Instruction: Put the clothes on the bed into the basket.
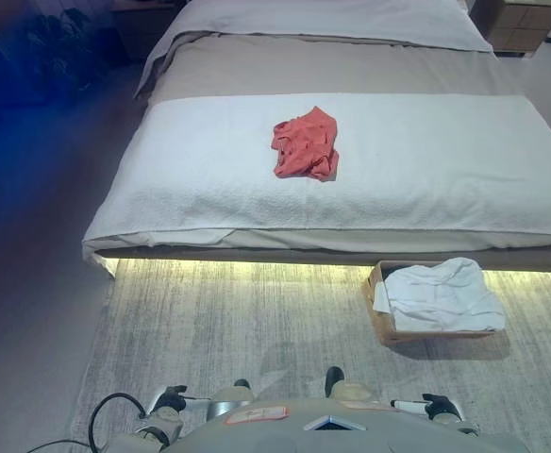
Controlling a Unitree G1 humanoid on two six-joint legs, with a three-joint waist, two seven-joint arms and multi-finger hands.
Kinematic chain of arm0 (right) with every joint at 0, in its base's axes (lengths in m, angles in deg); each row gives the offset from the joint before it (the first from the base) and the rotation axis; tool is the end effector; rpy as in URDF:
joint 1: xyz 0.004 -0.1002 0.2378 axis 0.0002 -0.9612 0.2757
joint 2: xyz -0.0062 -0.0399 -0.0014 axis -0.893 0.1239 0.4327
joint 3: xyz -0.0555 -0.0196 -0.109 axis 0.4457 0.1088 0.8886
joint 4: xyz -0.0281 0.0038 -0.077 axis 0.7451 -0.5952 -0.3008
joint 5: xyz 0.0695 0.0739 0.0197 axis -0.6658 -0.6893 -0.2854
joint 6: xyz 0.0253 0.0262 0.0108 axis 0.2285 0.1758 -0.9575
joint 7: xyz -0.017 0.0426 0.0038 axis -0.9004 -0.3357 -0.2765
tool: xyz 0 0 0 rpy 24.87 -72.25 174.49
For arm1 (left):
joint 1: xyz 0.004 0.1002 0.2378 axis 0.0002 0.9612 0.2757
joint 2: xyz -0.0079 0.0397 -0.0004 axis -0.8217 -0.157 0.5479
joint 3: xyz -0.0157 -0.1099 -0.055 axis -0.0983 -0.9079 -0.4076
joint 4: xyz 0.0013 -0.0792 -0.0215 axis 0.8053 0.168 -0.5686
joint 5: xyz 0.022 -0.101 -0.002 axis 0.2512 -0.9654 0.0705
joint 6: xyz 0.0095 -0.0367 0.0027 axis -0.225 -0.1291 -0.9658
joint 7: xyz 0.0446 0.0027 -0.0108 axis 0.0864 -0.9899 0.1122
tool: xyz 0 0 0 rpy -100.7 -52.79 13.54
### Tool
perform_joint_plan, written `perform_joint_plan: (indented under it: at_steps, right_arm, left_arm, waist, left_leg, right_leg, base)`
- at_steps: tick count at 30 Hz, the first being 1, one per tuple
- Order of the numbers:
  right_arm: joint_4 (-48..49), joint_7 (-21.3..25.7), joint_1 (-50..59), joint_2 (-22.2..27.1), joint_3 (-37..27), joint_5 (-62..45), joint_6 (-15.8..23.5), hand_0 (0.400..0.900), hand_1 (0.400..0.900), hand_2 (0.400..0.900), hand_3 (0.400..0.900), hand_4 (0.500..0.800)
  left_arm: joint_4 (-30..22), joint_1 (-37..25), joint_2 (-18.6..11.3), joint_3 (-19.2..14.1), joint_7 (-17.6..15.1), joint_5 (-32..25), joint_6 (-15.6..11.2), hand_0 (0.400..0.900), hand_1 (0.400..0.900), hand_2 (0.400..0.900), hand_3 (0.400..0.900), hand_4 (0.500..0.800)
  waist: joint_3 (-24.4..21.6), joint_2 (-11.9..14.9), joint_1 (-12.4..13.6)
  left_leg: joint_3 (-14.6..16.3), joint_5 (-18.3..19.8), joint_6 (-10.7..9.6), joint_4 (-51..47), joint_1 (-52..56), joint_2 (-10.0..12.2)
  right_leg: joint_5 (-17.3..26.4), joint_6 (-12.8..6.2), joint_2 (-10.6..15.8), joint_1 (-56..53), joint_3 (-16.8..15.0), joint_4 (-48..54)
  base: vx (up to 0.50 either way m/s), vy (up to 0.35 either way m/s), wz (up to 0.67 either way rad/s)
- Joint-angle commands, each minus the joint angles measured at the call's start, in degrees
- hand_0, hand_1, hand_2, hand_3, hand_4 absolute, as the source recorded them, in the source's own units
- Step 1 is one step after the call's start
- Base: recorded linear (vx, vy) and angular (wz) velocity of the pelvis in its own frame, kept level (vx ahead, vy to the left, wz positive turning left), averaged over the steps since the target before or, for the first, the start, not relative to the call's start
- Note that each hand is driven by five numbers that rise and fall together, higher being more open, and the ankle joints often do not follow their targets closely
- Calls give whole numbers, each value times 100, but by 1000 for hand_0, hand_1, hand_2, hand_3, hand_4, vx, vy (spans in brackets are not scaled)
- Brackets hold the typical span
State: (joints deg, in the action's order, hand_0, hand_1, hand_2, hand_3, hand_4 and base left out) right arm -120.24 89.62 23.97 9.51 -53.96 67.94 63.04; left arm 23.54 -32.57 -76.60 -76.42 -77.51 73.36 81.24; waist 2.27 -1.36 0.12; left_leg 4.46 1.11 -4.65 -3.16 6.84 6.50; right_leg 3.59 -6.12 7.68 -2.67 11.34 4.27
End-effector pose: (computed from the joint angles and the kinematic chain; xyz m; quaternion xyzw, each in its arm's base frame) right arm 0.0159 -0.2622 -0.1375 -0.2094 0.6653 -0.1442 0.7020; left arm 0.0292 0.2251 -0.1467 0.2297 0.6395 0.0393 0.7326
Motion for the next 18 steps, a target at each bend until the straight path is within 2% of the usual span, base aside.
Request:
perform_joint_plan:
  at_steps: [1,9,18]
  right_arm:
    - [-343,286,400,15,31,90,-71,900,900,900,900,800]
    - [-202,354,361,-10,255,367,-42,900,900,900,900,800]
    - [-173,286,345,62,77,40,12,900,900,900,900,800]
  left_arm:
    - [387,-275,-225,-337,-176,-66,-25,900,900,900,900,800]
    - [347,-257,-217,-328,-174,-122,-73,900,900,900,900,800]
    - [335,-254,-238,-342,-175,-141,-77,900,900,900,900,800]
  waist:
    - [32,247,-136]
    - [79,255,-148]
    - [135,215,-176]
  left_leg:
    - [-123,-68,-72,-74,-203,-40]
    - [-85,-72,-72,-82,-186,-42]
    - [-59,-98,-95,-89,-185,-21]
  right_leg:
    - [0,-333,313,32,-111,-124]
    - [0,-337,314,20,-138,-113]
    - [-1,-324,295,34,-156,-102]
  base:
    - [0,0,0]
    - [-6,1,-4]
    - [-6,-5,-2]
